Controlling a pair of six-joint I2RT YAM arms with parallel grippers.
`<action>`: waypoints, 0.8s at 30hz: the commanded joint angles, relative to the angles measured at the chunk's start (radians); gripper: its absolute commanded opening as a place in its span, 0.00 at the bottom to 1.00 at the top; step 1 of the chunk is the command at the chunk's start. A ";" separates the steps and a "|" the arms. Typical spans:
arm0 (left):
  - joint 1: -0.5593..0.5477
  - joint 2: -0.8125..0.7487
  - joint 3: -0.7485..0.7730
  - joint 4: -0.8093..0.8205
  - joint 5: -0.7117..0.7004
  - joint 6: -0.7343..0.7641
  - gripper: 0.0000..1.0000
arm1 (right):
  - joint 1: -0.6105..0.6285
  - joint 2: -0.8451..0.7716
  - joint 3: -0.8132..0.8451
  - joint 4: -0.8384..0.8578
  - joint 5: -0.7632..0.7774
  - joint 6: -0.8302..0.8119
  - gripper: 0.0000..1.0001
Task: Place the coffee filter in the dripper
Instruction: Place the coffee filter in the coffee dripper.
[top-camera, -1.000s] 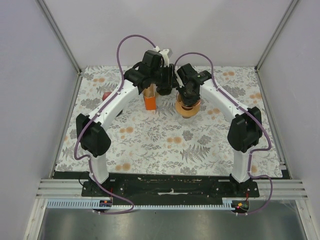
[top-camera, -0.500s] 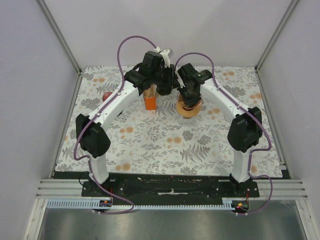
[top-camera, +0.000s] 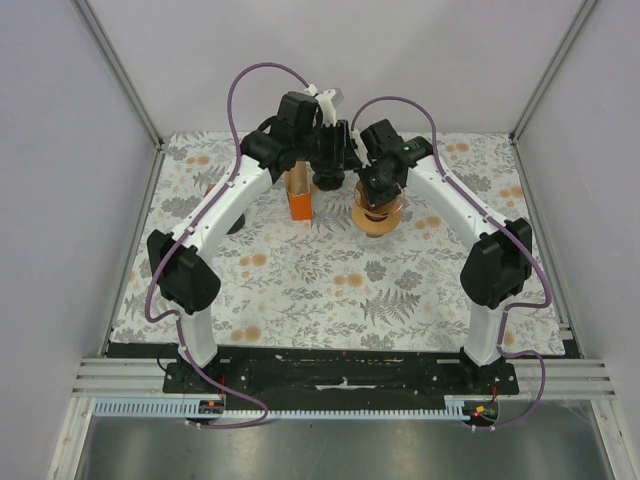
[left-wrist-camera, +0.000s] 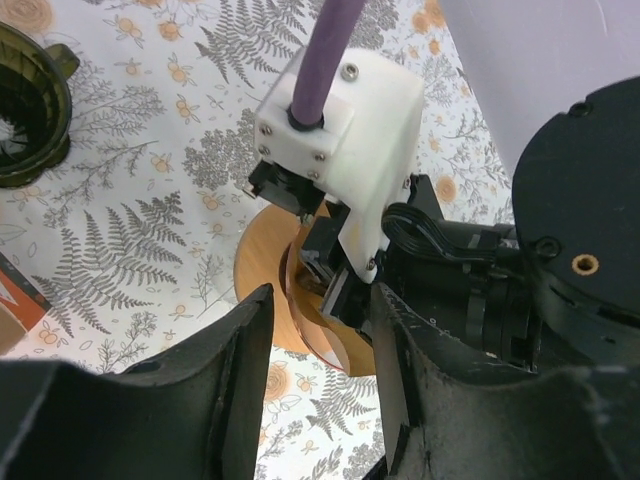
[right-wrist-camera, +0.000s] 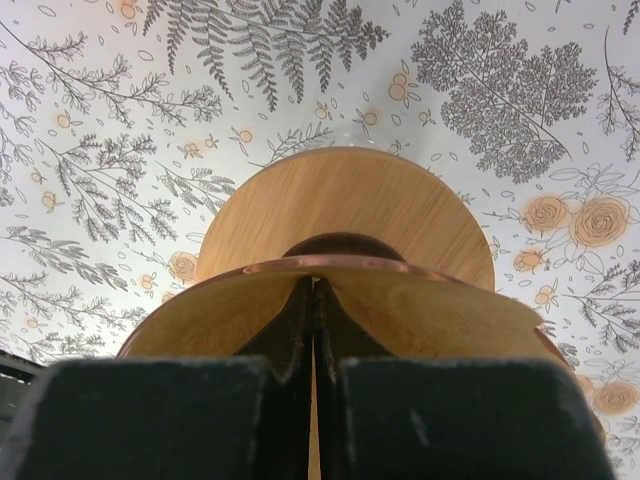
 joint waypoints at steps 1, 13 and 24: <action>0.009 -0.030 0.001 -0.031 0.096 0.030 0.51 | -0.007 -0.034 0.019 0.050 -0.023 0.009 0.00; 0.055 -0.045 0.059 -0.008 0.243 0.061 0.50 | -0.022 -0.014 -0.021 0.050 -0.036 0.017 0.00; 0.085 -0.096 -0.122 -0.008 0.248 0.041 0.40 | -0.024 -0.014 0.008 0.052 -0.058 0.018 0.00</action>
